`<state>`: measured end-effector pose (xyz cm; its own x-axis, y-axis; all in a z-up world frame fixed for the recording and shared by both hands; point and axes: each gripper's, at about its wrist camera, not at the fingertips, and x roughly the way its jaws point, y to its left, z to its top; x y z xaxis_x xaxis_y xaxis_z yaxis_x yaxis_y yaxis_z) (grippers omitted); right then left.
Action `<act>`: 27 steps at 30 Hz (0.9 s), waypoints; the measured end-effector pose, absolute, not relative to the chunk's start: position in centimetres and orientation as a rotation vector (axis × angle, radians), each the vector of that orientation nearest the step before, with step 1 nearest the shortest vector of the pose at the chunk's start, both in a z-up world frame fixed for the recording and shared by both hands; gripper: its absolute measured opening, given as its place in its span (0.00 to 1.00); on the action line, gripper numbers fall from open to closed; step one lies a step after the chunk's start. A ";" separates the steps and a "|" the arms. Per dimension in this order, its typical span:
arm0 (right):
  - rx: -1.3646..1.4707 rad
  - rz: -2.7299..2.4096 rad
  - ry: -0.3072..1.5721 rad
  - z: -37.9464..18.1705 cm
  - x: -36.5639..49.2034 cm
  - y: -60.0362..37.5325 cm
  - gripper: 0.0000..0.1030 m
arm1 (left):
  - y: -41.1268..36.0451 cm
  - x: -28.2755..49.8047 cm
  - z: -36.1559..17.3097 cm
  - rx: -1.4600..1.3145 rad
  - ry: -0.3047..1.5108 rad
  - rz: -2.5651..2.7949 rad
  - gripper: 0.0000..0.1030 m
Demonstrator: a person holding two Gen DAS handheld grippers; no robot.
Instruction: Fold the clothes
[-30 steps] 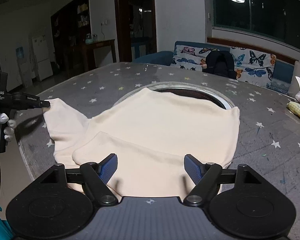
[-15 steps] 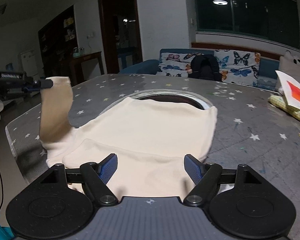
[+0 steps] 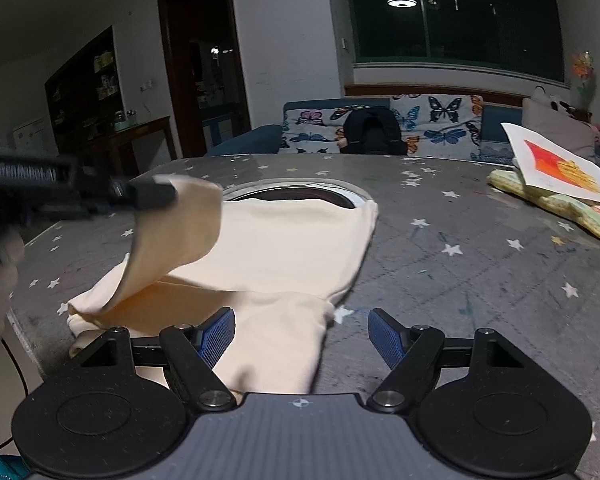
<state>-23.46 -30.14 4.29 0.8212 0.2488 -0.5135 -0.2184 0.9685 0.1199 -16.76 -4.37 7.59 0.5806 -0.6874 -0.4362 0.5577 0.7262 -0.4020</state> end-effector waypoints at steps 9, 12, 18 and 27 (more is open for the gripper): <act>0.058 0.260 0.557 4.2 -23.1 -29.7 0.74 | -3.9 -18.2 5.6 -0.133 0.639 -0.772 0.27; 0.049 0.282 0.558 4.3 -22.6 -29.1 0.74 | -2.0 -18.9 5.8 -0.069 0.589 -0.728 0.28; 0.025 0.339 0.562 4.2 -21.7 -27.6 0.74 | 2.8 -18.7 4.6 -0.015 0.623 -0.568 0.26; -0.020 0.435 0.571 3.8 -20.0 -24.3 0.74 | 6.2 -18.7 2.4 -0.018 0.712 -0.489 0.25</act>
